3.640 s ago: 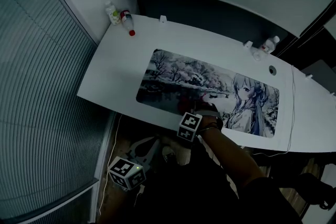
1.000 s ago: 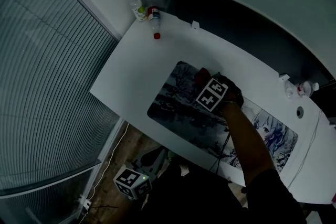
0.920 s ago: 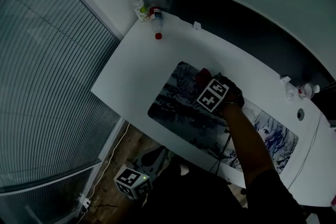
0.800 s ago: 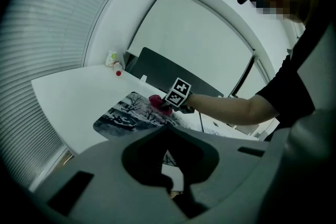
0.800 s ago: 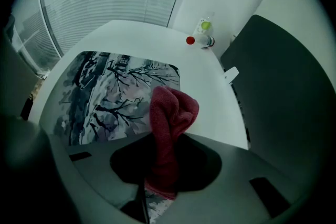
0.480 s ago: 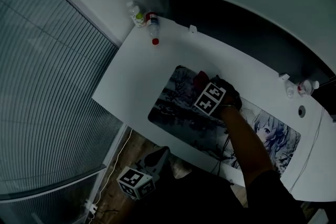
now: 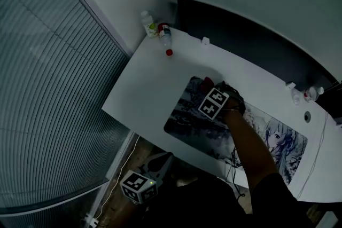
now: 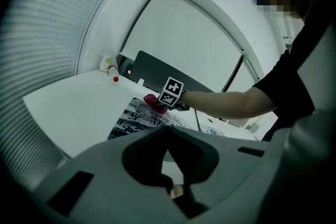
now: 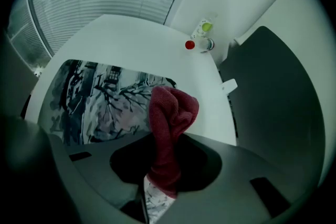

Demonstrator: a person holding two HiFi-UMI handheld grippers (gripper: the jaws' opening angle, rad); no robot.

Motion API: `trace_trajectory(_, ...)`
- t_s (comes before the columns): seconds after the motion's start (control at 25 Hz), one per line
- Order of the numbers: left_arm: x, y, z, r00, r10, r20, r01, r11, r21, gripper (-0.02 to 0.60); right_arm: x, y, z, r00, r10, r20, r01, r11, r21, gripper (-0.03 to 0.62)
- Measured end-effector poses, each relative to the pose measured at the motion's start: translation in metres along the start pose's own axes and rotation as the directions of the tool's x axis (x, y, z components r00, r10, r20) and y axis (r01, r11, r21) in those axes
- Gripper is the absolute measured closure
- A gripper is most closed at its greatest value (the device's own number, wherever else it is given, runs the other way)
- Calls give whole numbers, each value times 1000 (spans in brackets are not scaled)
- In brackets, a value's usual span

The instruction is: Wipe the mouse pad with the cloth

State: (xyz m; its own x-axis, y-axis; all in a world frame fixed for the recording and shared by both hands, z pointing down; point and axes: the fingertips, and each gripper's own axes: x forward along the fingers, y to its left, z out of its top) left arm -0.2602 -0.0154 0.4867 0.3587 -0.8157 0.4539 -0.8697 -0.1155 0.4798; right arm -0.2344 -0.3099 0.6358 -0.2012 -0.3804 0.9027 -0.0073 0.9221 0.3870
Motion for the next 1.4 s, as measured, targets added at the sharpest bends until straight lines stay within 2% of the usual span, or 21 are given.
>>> trace_trajectory(0.2, -34, 35, 2, 998, 57, 22, -57, 998, -30, 575, 18, -7, 31, 999, -19, -47, 18, 999, -31, 482)
trace_trajectory(0.48, -62, 71, -14, 996, 75, 43, -71, 995, -72, 575, 28, -4, 42, 987, -62, -149, 43, 991, -130, 482)
trace_trajectory(0.6, -67, 77, -13, 998, 50, 47, -46, 995, -91, 575, 26, 10, 41, 980, -84, -180, 51, 983, -177, 482)
trace_trajectory(0.8, -75, 84, -10, 998, 4, 57, 0, 998, -70, 575, 15, 45, 45, 970, -115, -214, 55, 961, -269, 482)
trace_trajectory(1.08, -86, 88, -8, 997, -58, 49, 60, 998, -33, 575, -6, 101, 56, 973, -99, -209, 37, 958, -285, 482)
trace_trajectory(1.4, -113, 96, -6, 994, -98, 38, 98, 995, 7, 575, -38, 168, 73, 975, -133, -179, 64, 936, -347, 482)
